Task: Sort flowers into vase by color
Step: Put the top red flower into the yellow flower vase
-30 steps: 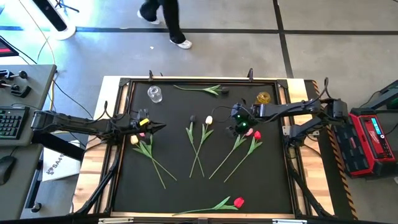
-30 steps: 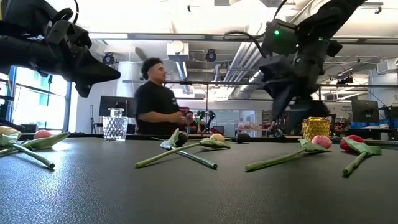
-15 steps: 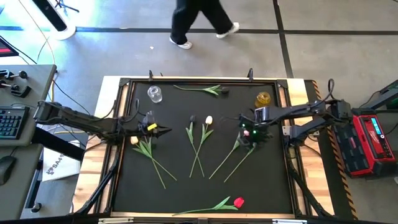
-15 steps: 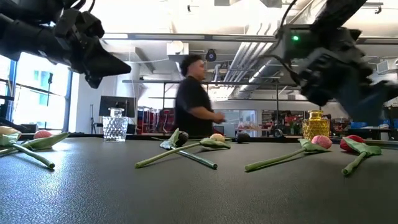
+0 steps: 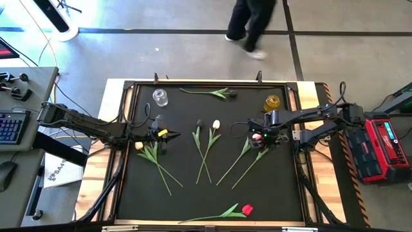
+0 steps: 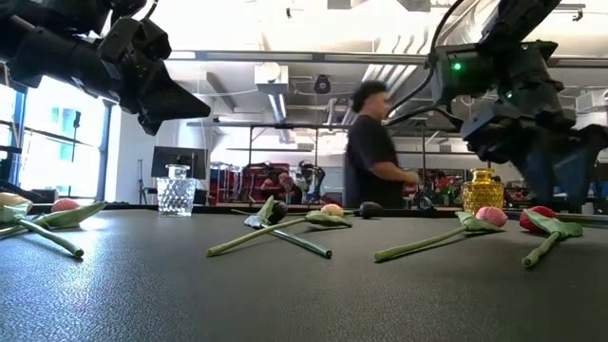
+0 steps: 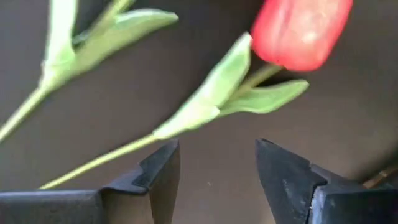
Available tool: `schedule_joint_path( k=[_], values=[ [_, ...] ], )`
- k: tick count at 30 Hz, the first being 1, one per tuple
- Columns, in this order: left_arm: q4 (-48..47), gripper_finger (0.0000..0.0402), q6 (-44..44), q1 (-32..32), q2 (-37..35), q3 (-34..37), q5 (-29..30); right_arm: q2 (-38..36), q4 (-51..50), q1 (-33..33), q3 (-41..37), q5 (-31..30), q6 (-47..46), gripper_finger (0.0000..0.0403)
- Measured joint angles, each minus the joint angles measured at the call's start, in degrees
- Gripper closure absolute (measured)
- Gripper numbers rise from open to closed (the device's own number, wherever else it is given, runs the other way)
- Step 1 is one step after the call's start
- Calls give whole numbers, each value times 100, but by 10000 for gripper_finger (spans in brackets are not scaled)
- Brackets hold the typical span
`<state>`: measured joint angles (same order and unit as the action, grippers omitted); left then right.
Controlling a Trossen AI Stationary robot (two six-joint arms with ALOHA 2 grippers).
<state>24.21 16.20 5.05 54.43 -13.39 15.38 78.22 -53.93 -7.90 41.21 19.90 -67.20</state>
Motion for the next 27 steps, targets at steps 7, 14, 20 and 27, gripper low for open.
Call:
schedule_joint_path(
  k=[7,14,20,27],
  values=[
    [-58,401,-86,-1,2,-1,24,0,463,-271,-374,-92,-7,208],
    [-106,401,-93,-1,2,0,26,2,593,-610,-585,-515,22,208],
    [-104,401,-93,-1,2,0,50,2,656,-764,-654,-793,257,234],
    [-106,401,-93,-1,2,0,82,2,664,-678,-654,-831,596,349]
  ],
)
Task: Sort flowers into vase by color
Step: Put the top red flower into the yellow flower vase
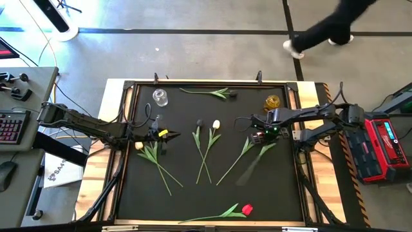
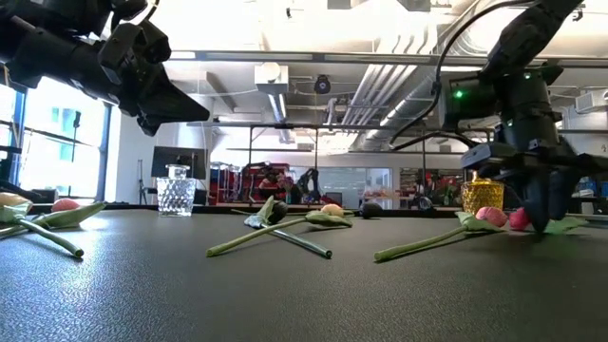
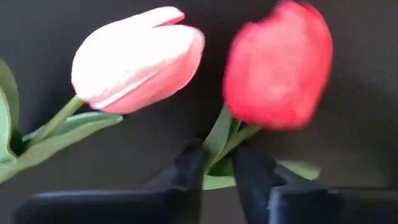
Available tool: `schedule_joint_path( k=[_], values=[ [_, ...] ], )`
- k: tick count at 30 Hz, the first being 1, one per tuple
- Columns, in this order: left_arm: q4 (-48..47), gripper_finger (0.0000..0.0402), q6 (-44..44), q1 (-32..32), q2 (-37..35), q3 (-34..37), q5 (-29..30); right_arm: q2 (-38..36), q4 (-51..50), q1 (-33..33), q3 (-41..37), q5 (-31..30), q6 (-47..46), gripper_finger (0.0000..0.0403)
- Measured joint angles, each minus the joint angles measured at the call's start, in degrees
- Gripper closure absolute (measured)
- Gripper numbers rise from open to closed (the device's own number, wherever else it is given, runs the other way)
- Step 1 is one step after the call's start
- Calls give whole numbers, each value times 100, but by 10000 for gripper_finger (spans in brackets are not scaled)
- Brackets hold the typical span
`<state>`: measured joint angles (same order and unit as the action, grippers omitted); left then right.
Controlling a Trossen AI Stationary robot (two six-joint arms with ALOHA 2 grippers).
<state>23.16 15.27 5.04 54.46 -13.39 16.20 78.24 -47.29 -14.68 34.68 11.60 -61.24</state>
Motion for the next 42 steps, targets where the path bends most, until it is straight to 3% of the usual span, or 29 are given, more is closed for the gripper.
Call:
schedule_joint_path(
  k=[3,11,16,23,33,42],
  values=[
    [2,401,0,0,0,0,5,0,-4,85,4,1,187,393],
    [2,402,-7,-4,0,0,113,2,-233,437,368,19,177,382],
    [4,401,-9,-4,0,0,129,1,-693,543,928,-574,285,400],
    [4,401,-7,-2,0,0,143,0,-1347,532,2042,-1953,619,400],
    [-17,401,-4,0,0,0,143,0,-2113,530,3836,-5433,1275,402],
    [-105,402,-13,0,0,0,143,-33,-2964,502,4970,-7439,1330,402]
  ],
)
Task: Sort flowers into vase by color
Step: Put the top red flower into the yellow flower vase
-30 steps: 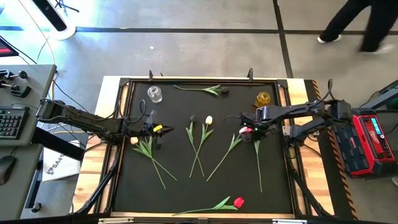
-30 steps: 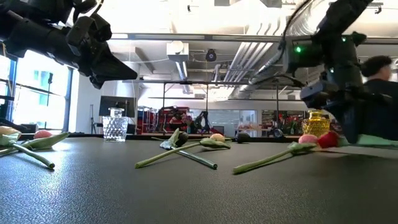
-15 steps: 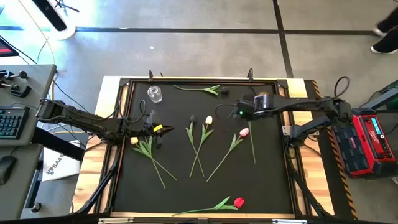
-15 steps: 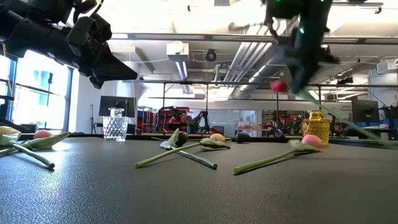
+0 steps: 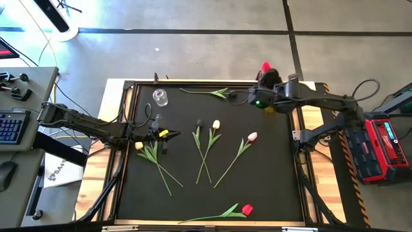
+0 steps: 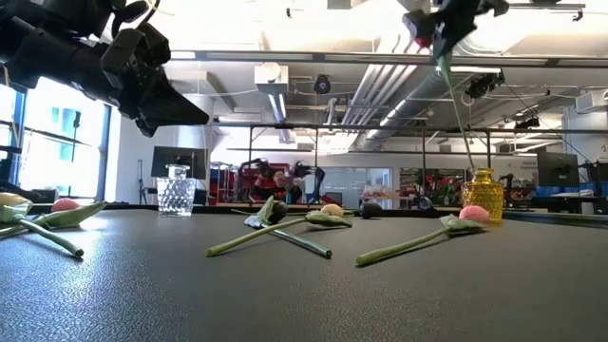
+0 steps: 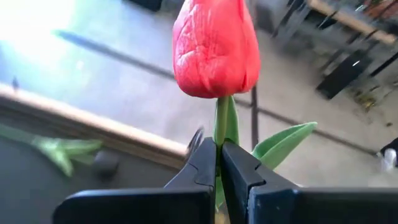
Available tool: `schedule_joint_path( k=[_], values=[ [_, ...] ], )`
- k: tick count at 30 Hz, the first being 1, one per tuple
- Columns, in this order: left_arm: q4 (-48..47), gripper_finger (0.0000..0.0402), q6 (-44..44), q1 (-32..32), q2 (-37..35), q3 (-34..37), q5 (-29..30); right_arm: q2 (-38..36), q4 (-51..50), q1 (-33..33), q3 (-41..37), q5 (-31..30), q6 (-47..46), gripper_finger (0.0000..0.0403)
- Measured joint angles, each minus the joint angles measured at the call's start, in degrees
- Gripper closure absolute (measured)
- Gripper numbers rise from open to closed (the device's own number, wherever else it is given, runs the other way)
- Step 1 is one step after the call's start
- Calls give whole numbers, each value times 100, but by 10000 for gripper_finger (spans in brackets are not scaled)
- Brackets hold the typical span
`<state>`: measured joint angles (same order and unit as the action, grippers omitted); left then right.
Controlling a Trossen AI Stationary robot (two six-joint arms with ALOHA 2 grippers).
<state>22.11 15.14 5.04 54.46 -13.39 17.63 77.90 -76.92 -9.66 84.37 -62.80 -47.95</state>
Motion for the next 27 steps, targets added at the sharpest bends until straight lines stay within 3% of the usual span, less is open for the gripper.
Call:
schedule_joint_path(
  k=[5,12,27],
  values=[
    [-2,401,-27,0,-2,0,0,-308,95,-325,272,-290,316,402],
    [-2,401,-31,0,-2,0,75,-845,308,-1000,23,-405,547,402],
    [-2,402,-40,-2,-2,0,151,-1088,1810,-1418,-1314,-151,1237,402]
  ],
)
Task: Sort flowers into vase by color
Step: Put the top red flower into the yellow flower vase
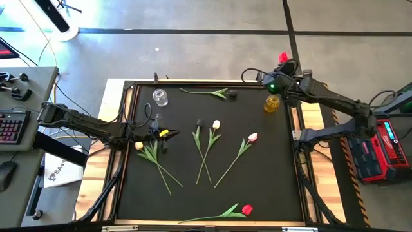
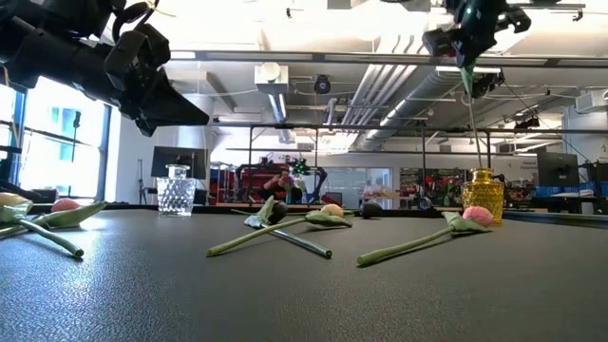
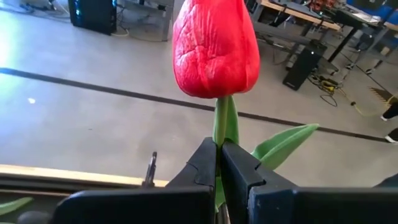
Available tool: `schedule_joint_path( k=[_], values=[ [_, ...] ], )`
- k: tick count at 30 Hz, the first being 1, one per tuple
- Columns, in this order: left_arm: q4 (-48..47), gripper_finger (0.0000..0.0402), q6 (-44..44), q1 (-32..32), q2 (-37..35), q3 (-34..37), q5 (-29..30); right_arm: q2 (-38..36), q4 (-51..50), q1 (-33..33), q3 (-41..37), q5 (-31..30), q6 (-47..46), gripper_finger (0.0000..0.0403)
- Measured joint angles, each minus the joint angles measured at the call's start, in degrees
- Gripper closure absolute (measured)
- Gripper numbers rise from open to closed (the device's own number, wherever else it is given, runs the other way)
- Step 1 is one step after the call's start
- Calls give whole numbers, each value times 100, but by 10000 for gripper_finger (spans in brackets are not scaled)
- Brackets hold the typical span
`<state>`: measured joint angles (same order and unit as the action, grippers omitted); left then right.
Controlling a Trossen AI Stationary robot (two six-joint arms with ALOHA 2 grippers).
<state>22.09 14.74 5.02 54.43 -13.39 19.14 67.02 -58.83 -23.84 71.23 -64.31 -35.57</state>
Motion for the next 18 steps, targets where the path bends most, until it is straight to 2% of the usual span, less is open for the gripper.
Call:
schedule_joint_path(
  k=[8,18],
  values=[
    [0,401,0,0,1,0,7,2,-70,-93,-279,457,-229,402],
    [1,401,2,0,1,0,162,-2,-335,-93,-279,496,-370,402]
  ],
)
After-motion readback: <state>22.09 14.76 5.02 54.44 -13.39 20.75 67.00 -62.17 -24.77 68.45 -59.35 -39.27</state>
